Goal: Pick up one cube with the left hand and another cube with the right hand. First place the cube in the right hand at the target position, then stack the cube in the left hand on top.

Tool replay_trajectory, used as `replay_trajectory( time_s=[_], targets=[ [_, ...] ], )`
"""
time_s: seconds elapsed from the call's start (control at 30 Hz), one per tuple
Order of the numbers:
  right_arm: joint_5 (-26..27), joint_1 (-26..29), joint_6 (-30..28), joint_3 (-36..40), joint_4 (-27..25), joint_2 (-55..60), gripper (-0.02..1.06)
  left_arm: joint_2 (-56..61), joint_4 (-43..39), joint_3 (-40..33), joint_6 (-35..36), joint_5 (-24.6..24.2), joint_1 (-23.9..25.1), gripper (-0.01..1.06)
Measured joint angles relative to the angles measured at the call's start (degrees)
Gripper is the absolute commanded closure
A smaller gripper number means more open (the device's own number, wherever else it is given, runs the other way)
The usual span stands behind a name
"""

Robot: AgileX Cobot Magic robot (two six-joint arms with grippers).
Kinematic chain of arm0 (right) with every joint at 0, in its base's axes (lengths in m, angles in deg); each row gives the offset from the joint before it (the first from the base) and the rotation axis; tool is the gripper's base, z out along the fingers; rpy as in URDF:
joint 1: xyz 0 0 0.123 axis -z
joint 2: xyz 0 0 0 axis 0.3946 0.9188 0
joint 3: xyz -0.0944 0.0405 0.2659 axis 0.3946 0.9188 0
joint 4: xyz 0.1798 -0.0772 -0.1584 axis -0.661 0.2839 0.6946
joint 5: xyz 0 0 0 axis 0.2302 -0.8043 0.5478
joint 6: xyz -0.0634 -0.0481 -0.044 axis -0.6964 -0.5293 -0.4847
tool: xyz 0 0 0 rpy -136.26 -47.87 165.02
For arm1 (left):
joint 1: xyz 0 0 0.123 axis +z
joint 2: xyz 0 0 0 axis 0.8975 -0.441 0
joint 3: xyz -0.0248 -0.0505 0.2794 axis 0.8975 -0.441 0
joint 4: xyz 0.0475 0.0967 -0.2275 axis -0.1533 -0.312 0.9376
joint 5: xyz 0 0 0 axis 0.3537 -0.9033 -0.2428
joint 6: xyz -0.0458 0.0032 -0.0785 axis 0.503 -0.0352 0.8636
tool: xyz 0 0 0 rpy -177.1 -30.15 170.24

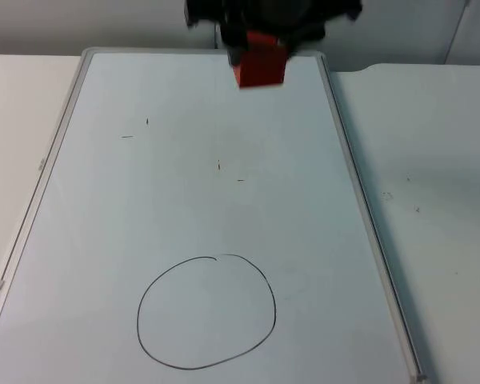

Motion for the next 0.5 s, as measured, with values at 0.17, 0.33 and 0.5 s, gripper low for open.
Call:
replay_trajectory(
  time_s=[0.17, 0.33, 0.5],
  targets=[
    [-0.5, -1.5, -10.5, -1.2, -6.5, -11.7, 1.05, 0.0, -0.1, 0.0, 0.0, 0.0, 0.0, 0.83],
    [-3.9, -4.4, -17.2, -1.3, -7.2, -24.5, 1.05, 0.0, -0.2, 0.0, 0.0, 0.0, 0.0, 0.83],
    [-9.6, -9.7, -19.8, -1.3, -4.0, -32.6, 1.05, 0.0, -0.5, 0.0, 0.0, 0.0, 0.0, 0.83]
  ],
)
